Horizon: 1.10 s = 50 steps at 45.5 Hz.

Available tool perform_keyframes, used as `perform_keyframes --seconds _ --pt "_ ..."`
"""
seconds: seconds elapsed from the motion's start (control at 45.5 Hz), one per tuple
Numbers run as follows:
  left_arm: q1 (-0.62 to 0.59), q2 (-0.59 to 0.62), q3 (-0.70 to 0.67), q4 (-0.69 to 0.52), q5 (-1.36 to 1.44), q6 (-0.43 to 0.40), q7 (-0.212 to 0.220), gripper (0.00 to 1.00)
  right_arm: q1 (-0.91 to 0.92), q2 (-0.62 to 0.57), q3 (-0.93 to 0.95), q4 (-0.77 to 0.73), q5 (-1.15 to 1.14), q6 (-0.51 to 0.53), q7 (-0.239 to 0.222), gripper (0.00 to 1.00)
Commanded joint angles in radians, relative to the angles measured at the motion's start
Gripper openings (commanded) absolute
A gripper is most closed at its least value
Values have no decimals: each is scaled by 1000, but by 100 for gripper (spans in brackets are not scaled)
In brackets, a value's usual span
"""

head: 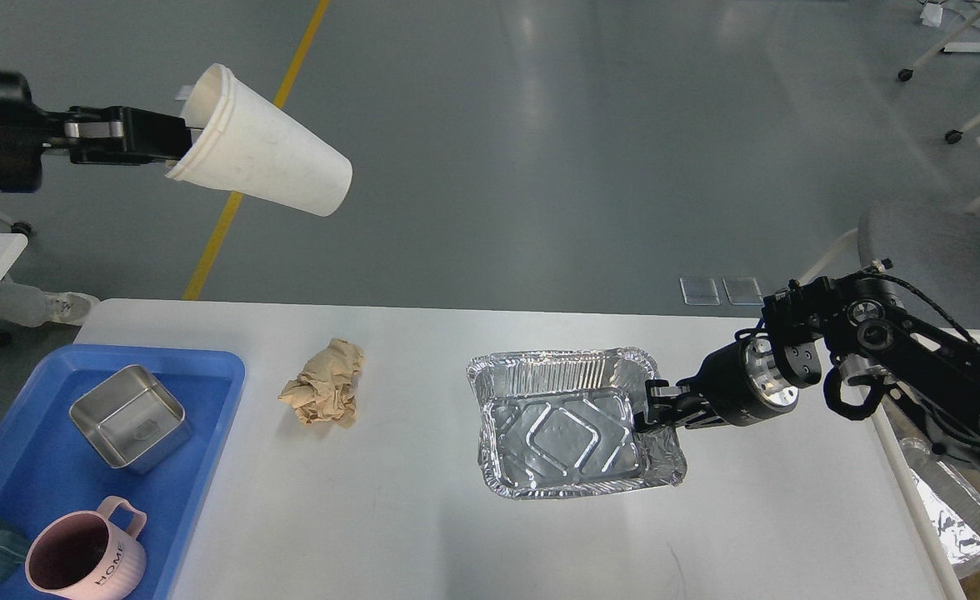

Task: Tidy desktop
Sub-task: 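Lift the paper cup with the left gripper and lower it into the foil tray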

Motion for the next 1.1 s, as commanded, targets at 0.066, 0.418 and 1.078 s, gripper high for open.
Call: perform_keyframes --seconds 0.066,0.418,1.078 --pt "-103 -231 172 98 18 0 18 0 0 2 0 0 0 0 0 0" --pt "-109 -666 253 325 235 0 32 0 0 -1 0 0 2 0 0 0" --pt "-172 -820 414 394 324 0 32 0 -3 4 6 0 0 0 2 0"
